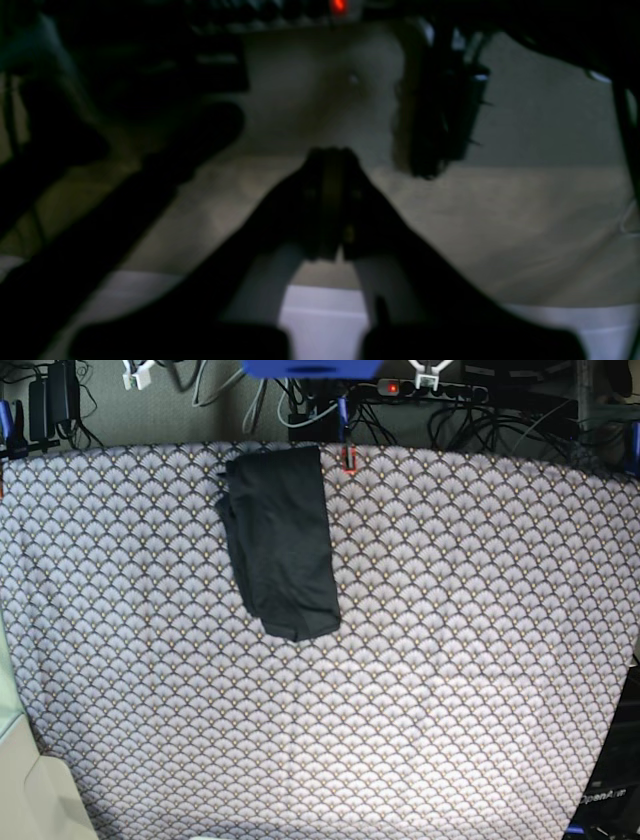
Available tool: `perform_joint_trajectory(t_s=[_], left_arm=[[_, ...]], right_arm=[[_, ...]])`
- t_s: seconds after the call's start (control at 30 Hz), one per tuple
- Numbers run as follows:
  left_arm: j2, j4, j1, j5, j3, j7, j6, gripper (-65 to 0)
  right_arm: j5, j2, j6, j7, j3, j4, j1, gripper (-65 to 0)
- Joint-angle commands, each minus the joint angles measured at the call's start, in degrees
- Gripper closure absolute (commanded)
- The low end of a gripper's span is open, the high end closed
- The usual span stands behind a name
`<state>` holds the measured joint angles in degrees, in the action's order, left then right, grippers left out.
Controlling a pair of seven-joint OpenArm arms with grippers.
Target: Fold the T-shirt properly
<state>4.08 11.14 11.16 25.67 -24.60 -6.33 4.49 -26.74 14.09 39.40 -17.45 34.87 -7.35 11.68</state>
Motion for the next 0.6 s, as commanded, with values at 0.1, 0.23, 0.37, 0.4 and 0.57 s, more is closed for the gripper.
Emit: perform_joint_trajectory(t_s=[0.1, 0.23, 0.37, 0.4, 0.57], left_arm=[[-1.31, -9.86, -3.99, 5.32, 0.03, -6.55, -2.60, 0.0], [-1.66, -11.14, -6.10, 12.18, -0.06, -7.43, -6.21, 0.0], [-1.31, -11.14, -6.28, 16.04, -0.15, -7.25, -7.17, 0.0], [-1.31, -11.14, -6.28, 16.39, -0.15, -7.17, -7.17, 0.0], [-1.48, -11.14, -6.28, 16.75, -0.06, -7.52, -7.17, 0.0]], right_arm=[[-0.38, 0.90, 0.60, -0.70, 0.16, -0.07, -0.65, 0.0], [-0.47, -0.24, 0.12, -1.23, -0.28, -0.07, -1.44, 0.0], [-0.38, -1.03, -8.85, -1.23, -3.27, 0.01, -1.70, 0.0], [-0.38, -1.82, -11.57, -1.23, -3.53, 0.01, -1.79, 0.0], [-0.47, -3.32, -22.83, -0.70, -8.72, 0.45, -3.29, 0.0]])
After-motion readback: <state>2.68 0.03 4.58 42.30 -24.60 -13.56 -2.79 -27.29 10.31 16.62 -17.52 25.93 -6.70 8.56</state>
